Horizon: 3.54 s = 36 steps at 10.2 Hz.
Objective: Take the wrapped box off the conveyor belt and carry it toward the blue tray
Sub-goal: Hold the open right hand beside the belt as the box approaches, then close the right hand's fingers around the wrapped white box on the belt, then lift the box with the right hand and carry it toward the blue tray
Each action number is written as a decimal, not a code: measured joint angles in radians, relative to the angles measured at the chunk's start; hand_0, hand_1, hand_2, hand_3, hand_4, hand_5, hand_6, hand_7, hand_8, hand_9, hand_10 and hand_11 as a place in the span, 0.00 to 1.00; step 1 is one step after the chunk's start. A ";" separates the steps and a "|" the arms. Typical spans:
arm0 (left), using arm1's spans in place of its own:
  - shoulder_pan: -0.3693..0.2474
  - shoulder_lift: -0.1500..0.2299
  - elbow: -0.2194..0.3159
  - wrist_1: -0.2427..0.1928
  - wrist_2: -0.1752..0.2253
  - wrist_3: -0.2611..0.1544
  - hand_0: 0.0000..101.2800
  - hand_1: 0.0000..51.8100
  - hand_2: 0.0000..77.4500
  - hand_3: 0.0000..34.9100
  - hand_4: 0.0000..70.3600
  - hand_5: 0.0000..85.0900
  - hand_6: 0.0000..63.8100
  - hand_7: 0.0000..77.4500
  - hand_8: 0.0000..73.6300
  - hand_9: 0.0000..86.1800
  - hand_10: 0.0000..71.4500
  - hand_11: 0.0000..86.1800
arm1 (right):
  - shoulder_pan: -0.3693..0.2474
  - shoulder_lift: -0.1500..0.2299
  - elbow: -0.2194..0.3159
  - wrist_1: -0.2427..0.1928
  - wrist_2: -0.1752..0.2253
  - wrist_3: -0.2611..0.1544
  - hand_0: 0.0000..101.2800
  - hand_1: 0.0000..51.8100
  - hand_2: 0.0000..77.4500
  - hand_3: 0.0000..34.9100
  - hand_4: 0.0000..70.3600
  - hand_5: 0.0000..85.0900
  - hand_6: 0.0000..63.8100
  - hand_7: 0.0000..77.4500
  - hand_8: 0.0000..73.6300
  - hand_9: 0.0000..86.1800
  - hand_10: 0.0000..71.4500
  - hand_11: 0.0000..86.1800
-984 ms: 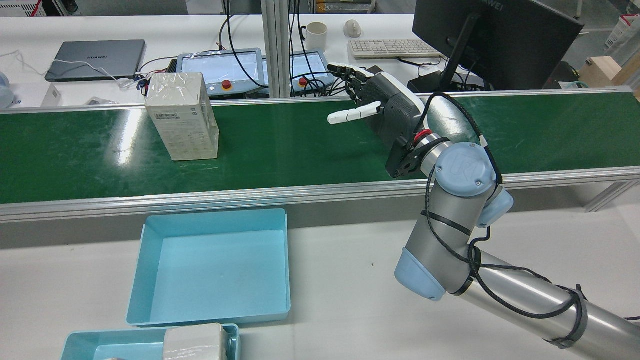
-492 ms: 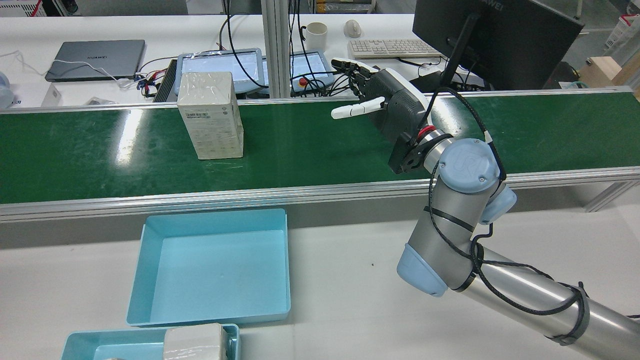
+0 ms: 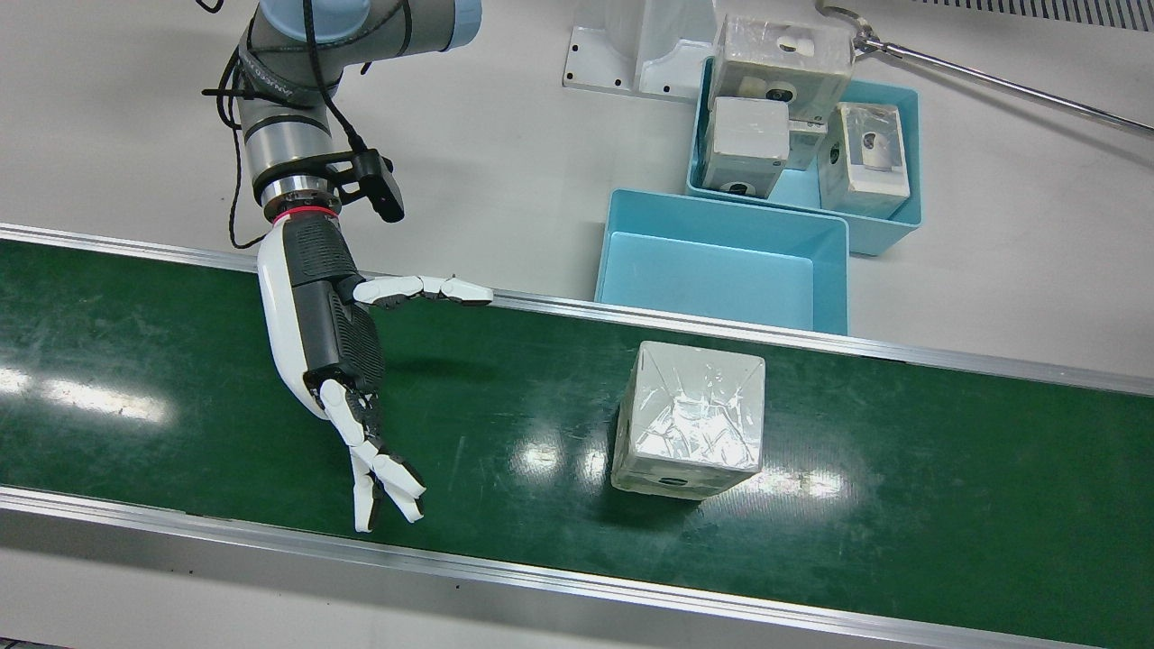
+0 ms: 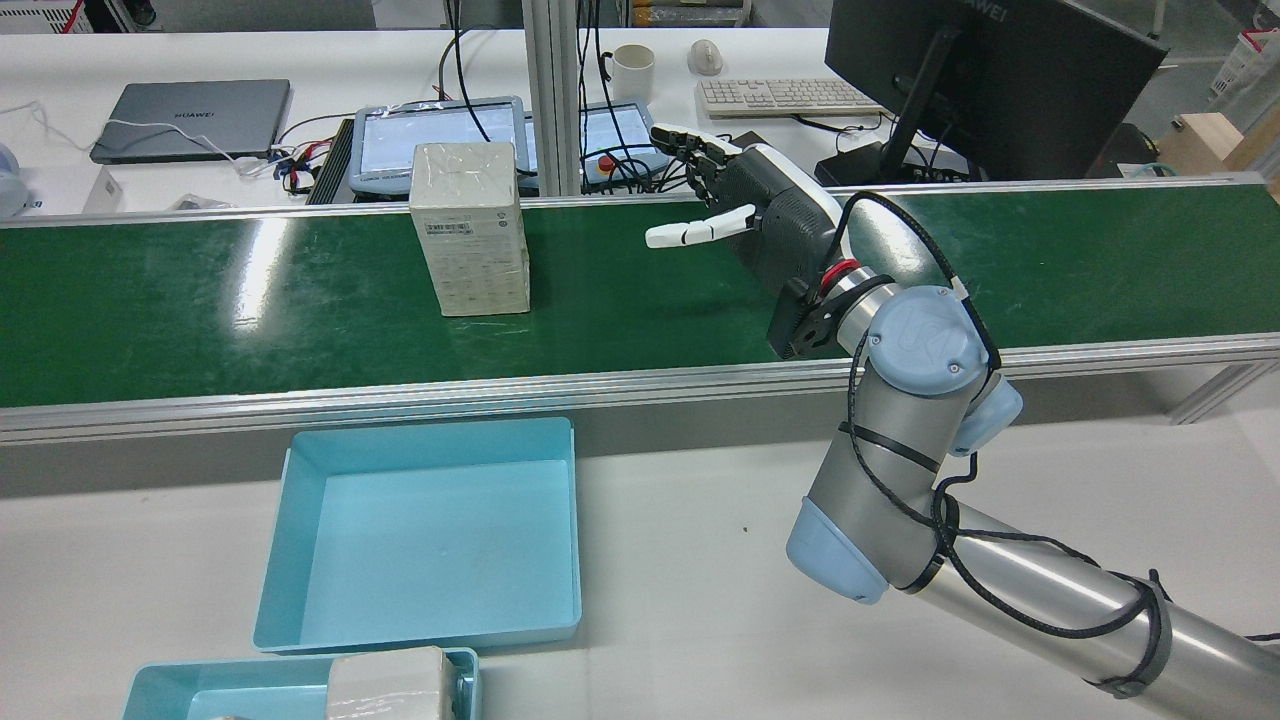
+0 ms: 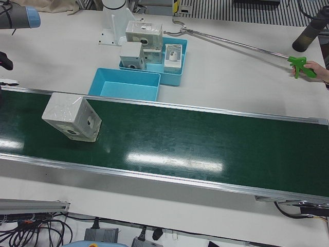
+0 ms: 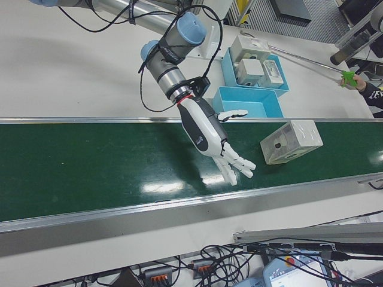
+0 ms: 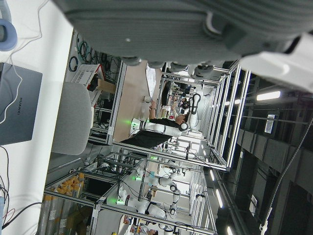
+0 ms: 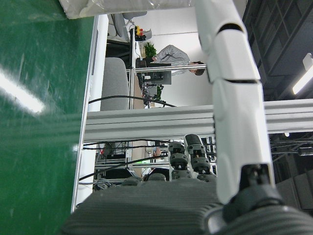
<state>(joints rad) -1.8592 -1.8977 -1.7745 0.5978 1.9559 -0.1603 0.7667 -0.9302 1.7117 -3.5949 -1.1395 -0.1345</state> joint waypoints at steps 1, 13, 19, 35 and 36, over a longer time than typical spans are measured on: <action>0.000 0.000 0.000 0.000 0.000 0.000 0.00 0.00 0.01 0.00 0.00 0.01 0.01 0.01 0.01 0.00 0.01 0.01 | -0.005 0.000 -0.004 0.000 -0.001 -0.011 0.51 0.41 0.18 0.00 0.11 0.18 0.05 0.05 0.00 0.01 0.00 0.01; 0.000 0.000 0.000 0.000 0.000 0.000 0.00 0.00 0.01 0.00 0.00 0.01 0.01 0.01 0.01 0.01 0.00 0.01 | -0.015 -0.003 -0.038 -0.001 -0.003 -0.034 0.48 0.29 0.02 0.00 0.05 0.15 0.00 0.03 0.00 0.01 0.00 0.01; 0.000 0.000 0.000 0.000 0.000 0.000 0.00 0.00 0.01 0.00 0.00 0.01 0.01 0.01 0.01 0.01 0.01 0.01 | -0.003 -0.008 -0.048 -0.001 -0.003 -0.034 0.48 0.32 0.06 0.00 0.06 0.16 0.00 0.03 0.00 0.01 0.00 0.01; 0.000 0.000 0.000 0.000 0.000 0.000 0.00 0.00 0.01 0.00 0.00 0.01 0.01 0.01 0.01 0.01 0.01 0.01 | -0.030 0.199 0.059 -0.208 -0.043 -0.030 0.51 0.16 0.39 0.00 0.36 0.54 0.54 0.42 0.36 0.64 0.49 0.45; 0.000 0.000 0.000 0.000 0.000 0.000 0.00 0.00 0.01 0.00 0.00 0.01 0.01 0.01 0.01 0.01 0.01 0.01 | -0.066 0.228 0.060 -0.220 -0.043 -0.029 0.51 0.16 0.39 0.00 0.36 0.54 0.54 0.42 0.36 0.64 0.49 0.45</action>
<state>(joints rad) -1.8592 -1.8978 -1.7744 0.5978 1.9559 -0.1603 0.7007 -0.7019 1.7720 -3.8147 -1.1828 -0.1632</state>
